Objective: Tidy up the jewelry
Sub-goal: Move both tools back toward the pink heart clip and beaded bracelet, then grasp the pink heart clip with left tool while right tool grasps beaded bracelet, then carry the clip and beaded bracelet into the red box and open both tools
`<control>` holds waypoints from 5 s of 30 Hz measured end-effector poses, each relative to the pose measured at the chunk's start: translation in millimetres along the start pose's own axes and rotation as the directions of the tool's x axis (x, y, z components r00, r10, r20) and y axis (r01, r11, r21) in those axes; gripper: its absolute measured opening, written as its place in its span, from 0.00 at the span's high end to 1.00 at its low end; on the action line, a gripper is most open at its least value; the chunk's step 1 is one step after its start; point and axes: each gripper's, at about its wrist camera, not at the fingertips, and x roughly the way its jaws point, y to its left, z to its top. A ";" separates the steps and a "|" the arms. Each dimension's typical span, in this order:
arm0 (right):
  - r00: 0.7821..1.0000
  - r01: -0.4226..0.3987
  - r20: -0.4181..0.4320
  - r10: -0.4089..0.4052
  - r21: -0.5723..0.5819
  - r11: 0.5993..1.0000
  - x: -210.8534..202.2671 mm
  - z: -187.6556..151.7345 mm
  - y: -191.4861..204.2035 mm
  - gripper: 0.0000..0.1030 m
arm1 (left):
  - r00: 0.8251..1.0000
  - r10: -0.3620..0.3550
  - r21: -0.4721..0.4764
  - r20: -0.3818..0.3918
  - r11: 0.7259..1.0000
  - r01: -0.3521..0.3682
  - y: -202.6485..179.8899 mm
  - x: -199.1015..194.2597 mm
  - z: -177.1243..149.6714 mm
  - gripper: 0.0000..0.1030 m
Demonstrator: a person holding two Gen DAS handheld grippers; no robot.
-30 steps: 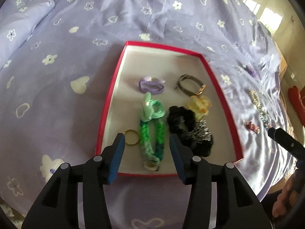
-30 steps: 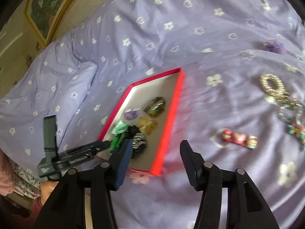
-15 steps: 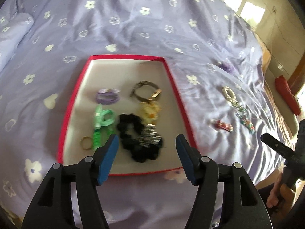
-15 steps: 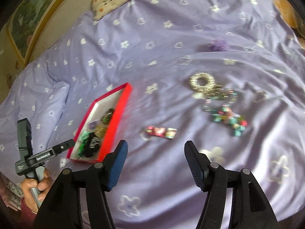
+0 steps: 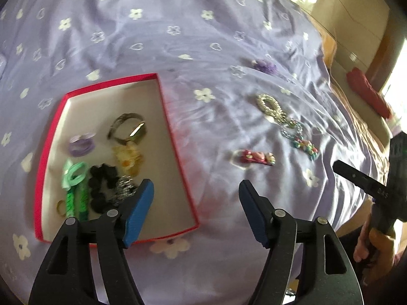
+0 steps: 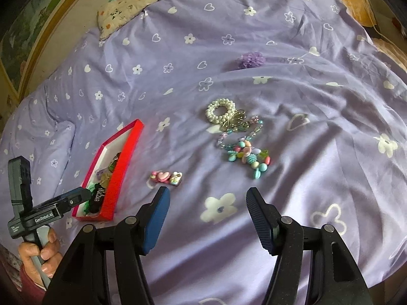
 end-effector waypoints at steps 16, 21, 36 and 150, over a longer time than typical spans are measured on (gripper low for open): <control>0.998 0.059 -0.021 -0.060 -0.050 0.997 17.4 13.5 -15.0 0.31 | 0.998 -0.043 0.058 -0.054 0.997 0.046 -37.9 32.1 11.3 0.21; 0.995 0.091 -0.030 -0.094 -0.093 0.992 26.1 20.4 -16.5 0.30 | 0.991 -0.089 0.009 -0.097 0.996 0.091 -48.7 49.0 13.1 0.20; 0.989 0.111 -0.082 -0.124 -0.149 0.983 66.3 26.1 -28.6 0.31 | 0.975 -0.120 -0.071 -0.184 0.992 0.109 -68.9 114.9 31.4 0.20; 0.930 -0.345 -0.237 0.281 -0.300 0.889 125.9 -9.3 232.1 0.86 | 0.996 0.087 -0.206 0.023 0.975 -0.081 155.6 -7.5 -26.6 0.66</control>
